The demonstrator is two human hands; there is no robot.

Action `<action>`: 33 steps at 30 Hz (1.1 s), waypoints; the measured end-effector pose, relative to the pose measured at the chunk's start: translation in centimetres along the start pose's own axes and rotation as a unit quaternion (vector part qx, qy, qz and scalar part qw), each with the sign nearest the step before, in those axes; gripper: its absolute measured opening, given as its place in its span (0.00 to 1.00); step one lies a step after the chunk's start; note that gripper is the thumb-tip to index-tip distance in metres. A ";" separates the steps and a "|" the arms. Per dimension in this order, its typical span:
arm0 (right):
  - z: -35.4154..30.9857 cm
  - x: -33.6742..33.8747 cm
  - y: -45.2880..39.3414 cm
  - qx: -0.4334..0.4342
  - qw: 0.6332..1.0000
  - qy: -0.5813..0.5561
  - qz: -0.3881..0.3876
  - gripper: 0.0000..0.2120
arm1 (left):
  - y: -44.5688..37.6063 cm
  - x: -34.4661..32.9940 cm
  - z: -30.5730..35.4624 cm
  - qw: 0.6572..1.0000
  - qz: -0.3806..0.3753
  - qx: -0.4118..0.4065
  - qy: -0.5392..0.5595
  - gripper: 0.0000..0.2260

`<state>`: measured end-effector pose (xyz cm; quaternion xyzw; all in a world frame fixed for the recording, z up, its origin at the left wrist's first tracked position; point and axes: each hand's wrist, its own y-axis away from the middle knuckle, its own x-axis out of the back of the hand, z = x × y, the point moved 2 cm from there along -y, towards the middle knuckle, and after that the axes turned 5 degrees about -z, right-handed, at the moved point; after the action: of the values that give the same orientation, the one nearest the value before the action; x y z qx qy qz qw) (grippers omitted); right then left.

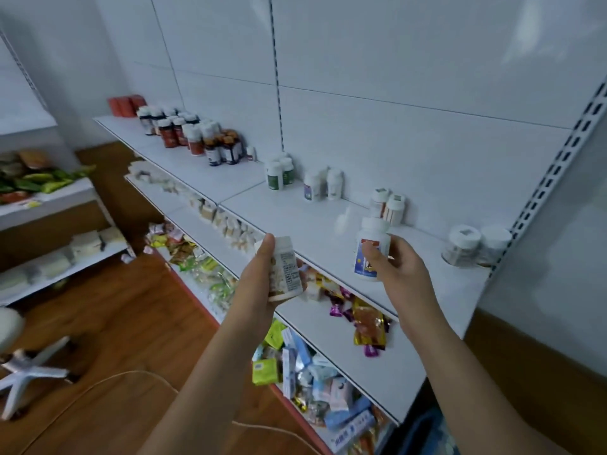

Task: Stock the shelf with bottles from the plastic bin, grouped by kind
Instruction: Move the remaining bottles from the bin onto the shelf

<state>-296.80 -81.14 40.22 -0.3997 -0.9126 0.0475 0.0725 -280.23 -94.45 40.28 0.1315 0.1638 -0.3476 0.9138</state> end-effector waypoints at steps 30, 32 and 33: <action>9.5 -9.9 -36.5 0.072 0.935 0.346 0.019 0.25 | -32.6 11.6 1.4 0.972 -0.039 0.075 -0.219 0.05; 9.5 -10.5 -35.7 0.055 0.938 0.339 0.043 0.21 | -33.8 11.9 1.4 0.971 -0.060 0.076 -0.221 0.06; 9.7 -11.0 -35.1 0.059 0.935 0.346 0.057 0.21 | -34.5 12.0 1.4 0.970 -0.072 0.075 -0.221 0.07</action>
<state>-316.45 -113.20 34.66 -0.4380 -0.8021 -0.0354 0.4044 -294.88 -126.99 32.56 0.1075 -0.0593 -0.4446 0.8873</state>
